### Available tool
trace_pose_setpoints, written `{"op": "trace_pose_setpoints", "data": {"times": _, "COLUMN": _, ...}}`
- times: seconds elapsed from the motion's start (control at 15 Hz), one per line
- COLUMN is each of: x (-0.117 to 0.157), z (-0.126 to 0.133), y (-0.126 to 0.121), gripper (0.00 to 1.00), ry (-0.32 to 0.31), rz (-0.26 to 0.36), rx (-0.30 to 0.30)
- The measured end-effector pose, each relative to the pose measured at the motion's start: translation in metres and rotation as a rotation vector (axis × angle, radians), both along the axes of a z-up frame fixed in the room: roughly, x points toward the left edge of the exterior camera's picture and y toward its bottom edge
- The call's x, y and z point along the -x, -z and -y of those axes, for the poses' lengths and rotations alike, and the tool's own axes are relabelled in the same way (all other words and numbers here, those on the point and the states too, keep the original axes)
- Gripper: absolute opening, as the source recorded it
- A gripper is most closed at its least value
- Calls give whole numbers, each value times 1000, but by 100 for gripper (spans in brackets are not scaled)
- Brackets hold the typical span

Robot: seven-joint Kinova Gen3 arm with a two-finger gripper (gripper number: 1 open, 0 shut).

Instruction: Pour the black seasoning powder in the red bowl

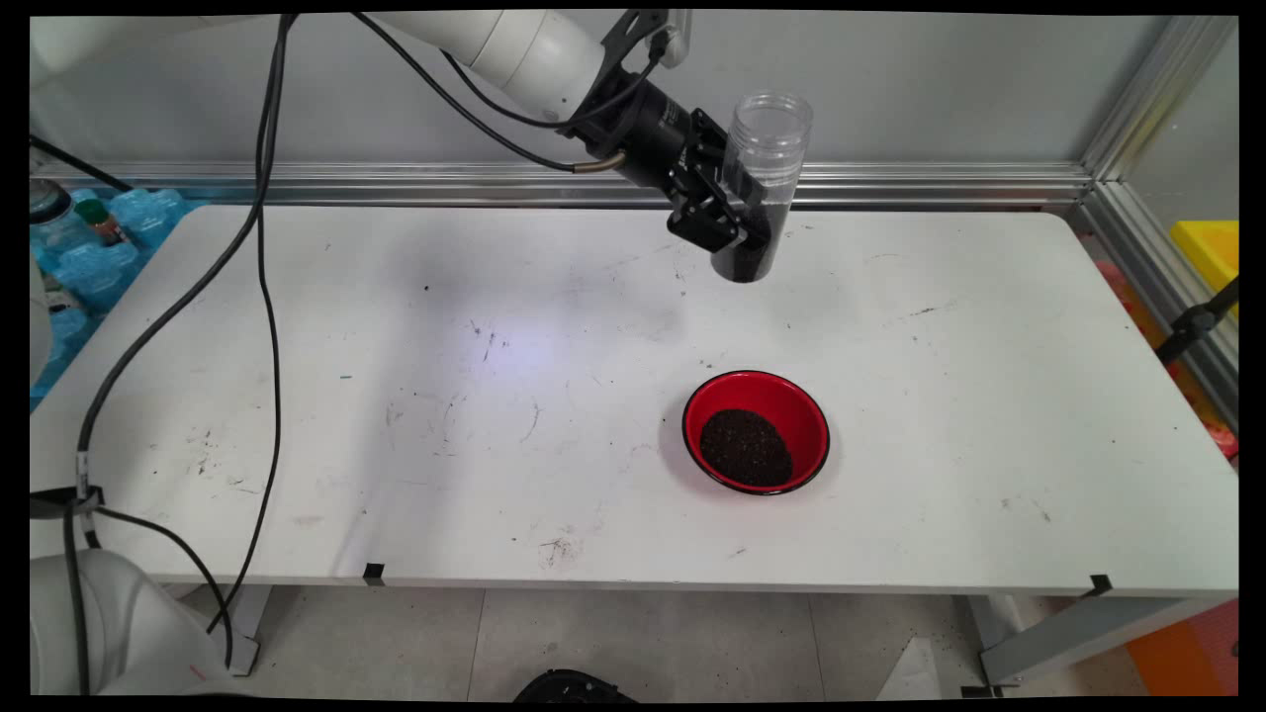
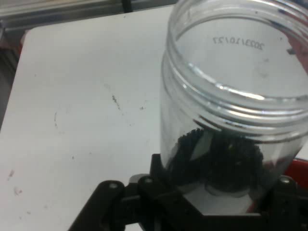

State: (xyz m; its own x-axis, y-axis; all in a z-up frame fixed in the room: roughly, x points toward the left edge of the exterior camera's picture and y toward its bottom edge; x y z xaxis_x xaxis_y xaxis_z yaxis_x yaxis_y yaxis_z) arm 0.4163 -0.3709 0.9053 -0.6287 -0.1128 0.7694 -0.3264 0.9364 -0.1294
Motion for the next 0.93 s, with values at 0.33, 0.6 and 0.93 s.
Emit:
{"op": "trace_pose_setpoints", "data": {"times": 0.33, "x": -1, "z": -2, "y": 6, "gripper": 0, "ry": -59, "rz": -24, "rx": -33}}
{"op": "trace_pose_setpoints", "data": {"times": 0.6, "x": -2, "z": -5, "y": 13, "gripper": 0, "ry": -101, "rz": -39, "rx": -50}}
{"op": "trace_pose_setpoints", "data": {"times": 0.93, "x": -3, "z": -6, "y": 20, "gripper": 0, "ry": -140, "rz": -41, "rx": -56}}
